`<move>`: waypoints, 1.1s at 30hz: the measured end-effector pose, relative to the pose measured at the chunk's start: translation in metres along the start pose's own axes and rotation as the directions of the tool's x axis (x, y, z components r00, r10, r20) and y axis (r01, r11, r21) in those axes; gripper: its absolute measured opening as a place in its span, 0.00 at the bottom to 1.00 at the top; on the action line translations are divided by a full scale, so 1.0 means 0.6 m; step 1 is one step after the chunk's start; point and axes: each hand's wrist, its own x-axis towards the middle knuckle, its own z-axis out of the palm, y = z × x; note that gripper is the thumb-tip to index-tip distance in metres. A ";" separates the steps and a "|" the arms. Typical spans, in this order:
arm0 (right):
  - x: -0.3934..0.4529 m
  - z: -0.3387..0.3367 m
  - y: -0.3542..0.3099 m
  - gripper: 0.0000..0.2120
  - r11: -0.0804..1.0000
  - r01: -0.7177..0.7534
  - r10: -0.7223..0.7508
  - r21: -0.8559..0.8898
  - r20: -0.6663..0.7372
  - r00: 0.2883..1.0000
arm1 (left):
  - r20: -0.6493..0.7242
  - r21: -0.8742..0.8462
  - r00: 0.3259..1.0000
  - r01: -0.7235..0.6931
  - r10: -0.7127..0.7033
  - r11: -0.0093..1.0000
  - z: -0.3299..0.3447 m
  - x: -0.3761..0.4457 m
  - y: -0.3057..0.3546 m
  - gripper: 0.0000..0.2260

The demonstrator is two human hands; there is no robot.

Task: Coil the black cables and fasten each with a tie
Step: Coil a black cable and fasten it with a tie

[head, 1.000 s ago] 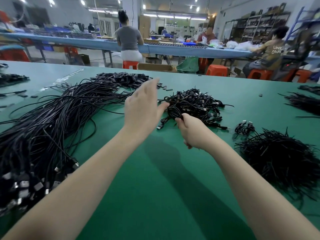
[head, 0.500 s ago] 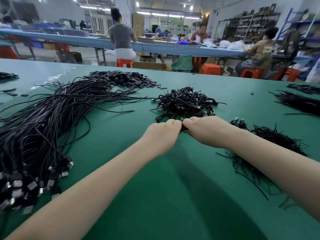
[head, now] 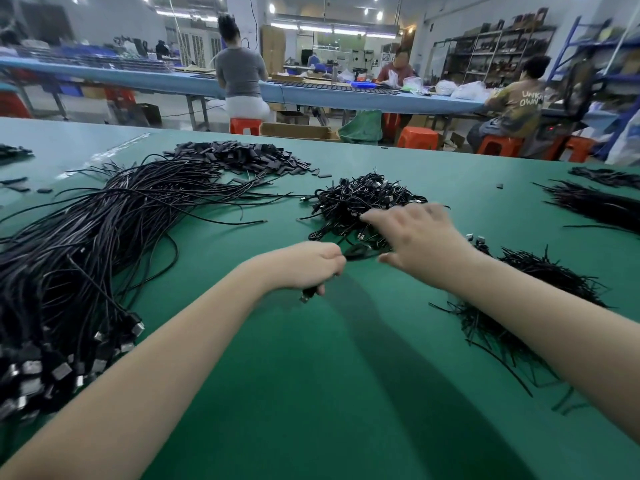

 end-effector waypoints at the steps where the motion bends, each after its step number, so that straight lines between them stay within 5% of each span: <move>1: -0.004 -0.001 0.017 0.31 0.986 -0.159 0.153 0.057 0.101 0.983 | -0.046 -0.084 0.999 0.025 -0.029 0.996 -0.006 0.000 -0.008 0.11; 3: -0.016 -0.005 0.046 0.30 0.950 -0.309 0.266 0.034 0.427 0.864 | -0.116 -0.307 0.989 0.053 -0.093 0.950 -0.017 0.002 -0.018 0.12; 6: -0.041 0.013 0.060 0.21 0.961 -0.269 0.230 -0.066 0.732 0.642 | -0.181 -0.470 0.975 0.033 -0.133 0.882 -0.026 0.008 -0.019 0.14; 14: -0.057 0.037 0.080 0.08 0.957 -0.281 0.127 0.077 0.757 0.641 | -0.168 -0.583 0.981 -0.021 -0.096 0.812 -0.031 0.004 -0.014 0.13; 18: -0.064 0.039 0.076 0.05 0.844 -0.326 -0.003 0.427 0.611 0.791 | -0.116 -0.619 0.988 0.011 -0.105 0.785 -0.035 0.000 -0.013 0.13; 21: -0.054 0.034 0.059 0.03 0.635 -0.369 0.178 0.679 0.337 0.925 | -0.129 -0.630 0.982 0.027 -0.140 0.776 -0.037 0.001 -0.012 0.14; 23: -0.046 0.032 0.037 0.01 0.453 -0.360 0.341 0.816 0.215 0.915 | -0.151 -0.631 0.975 0.031 -0.163 0.775 -0.038 0.001 -0.013 0.14; 26: -0.022 0.011 -0.007 0.11 0.210 -0.231 0.448 0.950 0.116 0.886 | -0.187 -0.619 0.967 0.023 -0.176 0.785 -0.039 0.005 -0.012 0.13; 29: 0.011 -0.019 -0.053 0.09 0.231 -0.086 0.444 0.969 -0.026 0.896 | -0.204 -0.557 0.965 0.024 -0.164 0.830 -0.037 0.006 -0.006 0.12; 33: 0.047 -0.049 -0.089 0.06 0.339 -0.011 0.460 0.941 -0.155 0.874 | -0.314 -0.205 0.947 -0.005 -0.062 0.979 -0.034 0.002 0.004 0.12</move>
